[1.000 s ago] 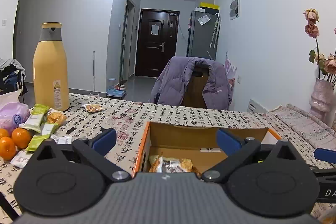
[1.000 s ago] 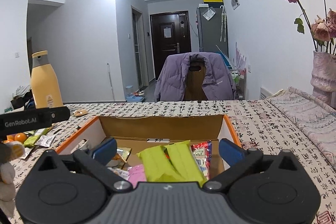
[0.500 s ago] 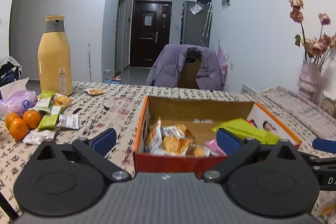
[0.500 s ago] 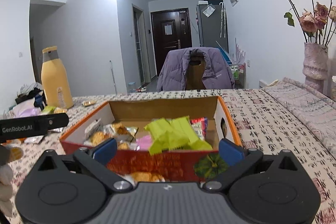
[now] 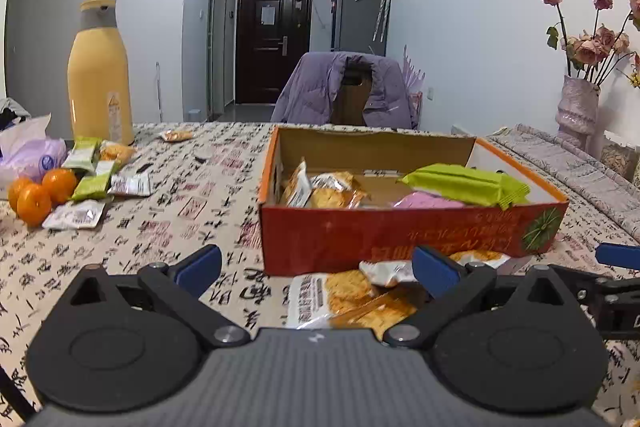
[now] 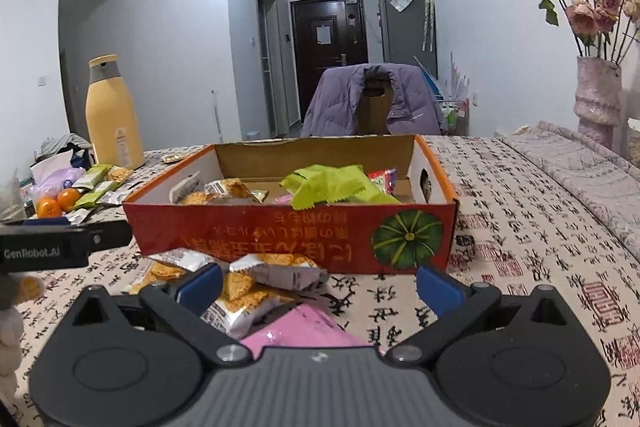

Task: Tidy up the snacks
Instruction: 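Withdraw both tools from the box back toward the snack pile, then grasp the pink packet on the table with the right tool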

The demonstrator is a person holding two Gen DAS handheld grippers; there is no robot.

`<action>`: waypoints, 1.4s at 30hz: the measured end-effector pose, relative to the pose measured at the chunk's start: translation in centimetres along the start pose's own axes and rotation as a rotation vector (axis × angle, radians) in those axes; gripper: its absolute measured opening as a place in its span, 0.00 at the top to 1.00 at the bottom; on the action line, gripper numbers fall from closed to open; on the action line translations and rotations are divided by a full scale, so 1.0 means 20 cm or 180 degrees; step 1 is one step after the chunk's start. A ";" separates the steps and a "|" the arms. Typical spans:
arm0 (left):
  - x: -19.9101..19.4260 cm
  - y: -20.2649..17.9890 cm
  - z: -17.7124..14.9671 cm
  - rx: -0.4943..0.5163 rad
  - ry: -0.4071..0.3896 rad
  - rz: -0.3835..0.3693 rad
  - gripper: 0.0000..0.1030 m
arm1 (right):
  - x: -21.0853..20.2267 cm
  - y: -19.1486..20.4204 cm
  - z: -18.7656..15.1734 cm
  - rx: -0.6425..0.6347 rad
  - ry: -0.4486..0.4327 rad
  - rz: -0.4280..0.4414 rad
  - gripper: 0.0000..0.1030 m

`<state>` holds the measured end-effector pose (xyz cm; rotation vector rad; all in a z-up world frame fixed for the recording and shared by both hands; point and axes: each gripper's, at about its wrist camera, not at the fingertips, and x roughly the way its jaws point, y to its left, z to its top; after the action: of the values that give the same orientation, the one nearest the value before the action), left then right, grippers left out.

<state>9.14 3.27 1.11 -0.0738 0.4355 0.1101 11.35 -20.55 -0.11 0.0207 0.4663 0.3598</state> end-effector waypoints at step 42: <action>0.06 0.06 -0.09 -0.0133 0.0104 -0.0188 0.00 | 0.19 0.06 -0.07 -0.0090 0.0855 -0.0553 0.00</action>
<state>9.42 4.36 -1.08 -0.1296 0.4634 0.0599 13.40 -18.27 -2.89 -0.0962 0.7236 0.1983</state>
